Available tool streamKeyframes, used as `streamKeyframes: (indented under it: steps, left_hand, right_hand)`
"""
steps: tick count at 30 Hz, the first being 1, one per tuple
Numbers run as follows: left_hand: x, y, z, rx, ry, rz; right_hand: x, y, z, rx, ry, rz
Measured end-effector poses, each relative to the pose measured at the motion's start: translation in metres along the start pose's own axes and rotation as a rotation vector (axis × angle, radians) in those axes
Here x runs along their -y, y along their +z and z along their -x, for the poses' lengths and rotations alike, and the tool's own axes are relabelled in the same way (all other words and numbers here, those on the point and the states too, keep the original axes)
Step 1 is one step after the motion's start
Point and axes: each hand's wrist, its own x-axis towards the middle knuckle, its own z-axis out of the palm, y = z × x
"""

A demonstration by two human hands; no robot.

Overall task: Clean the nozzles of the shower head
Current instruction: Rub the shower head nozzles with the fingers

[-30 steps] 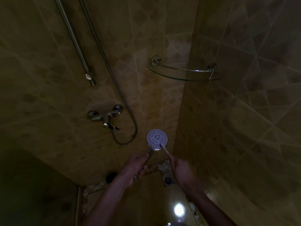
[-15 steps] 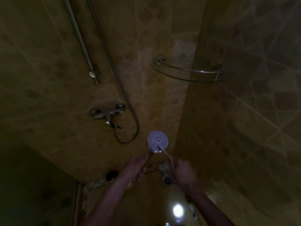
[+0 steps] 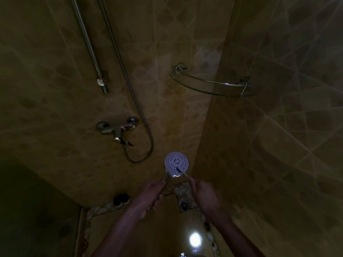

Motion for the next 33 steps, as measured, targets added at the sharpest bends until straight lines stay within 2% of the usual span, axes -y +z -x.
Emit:
streamKeyframes:
  steps: [2, 6, 8, 11, 13, 16, 20, 23, 26, 27, 31, 33]
  left_hand:
    - [-0.003, 0.005, -0.001, 0.01, -0.003, -0.019]
    - [-0.011, 0.013, -0.003, 0.022, 0.006, -0.023]
    - [-0.011, 0.013, -0.004, 0.014, 0.002, -0.012]
    - [-0.007, 0.014, -0.005, 0.022, 0.009, 0.012]
    - [-0.006, 0.014, -0.005, 0.042, 0.006, 0.003]
    - [-0.007, 0.015, -0.006, 0.056, 0.008, -0.002]
    - [-0.011, 0.017, -0.007, 0.039, 0.004, -0.018]
    - [-0.013, 0.016, -0.008, 0.045, 0.004, -0.031]
    - [-0.013, 0.013, -0.008, 0.038, 0.022, -0.041]
    - [-0.013, 0.012, -0.008, 0.035, 0.024, -0.048]
    - [-0.014, 0.011, -0.008, 0.035, 0.009, -0.039]
    - [-0.015, 0.011, -0.009, 0.034, 0.006, -0.055]
  right_hand:
    - [0.001, -0.018, -0.012, -0.025, 0.124, -0.075]
    - [0.002, -0.041, -0.024, -0.163, 0.176, 0.14]
    - [0.007, -0.033, -0.011, -0.137, 0.105, 0.176]
    - [0.014, -0.004, 0.015, 0.0, -0.069, 0.217]
    - [0.013, 0.001, 0.016, -0.049, -0.083, 0.261]
    - [0.01, -0.016, 0.002, -0.01, 0.039, 0.127]
    - [-0.009, -0.043, -0.021, -0.153, 0.192, 0.216]
    - [-0.003, -0.031, -0.011, -0.142, 0.067, 0.232]
    - [0.01, -0.005, 0.007, -0.053, -0.145, 0.239]
    - [0.01, -0.003, 0.006, -0.042, -0.155, 0.226]
    - [-0.003, -0.026, -0.019, -0.126, 0.038, 0.258]
    - [-0.009, -0.036, -0.023, -0.139, 0.076, 0.233]
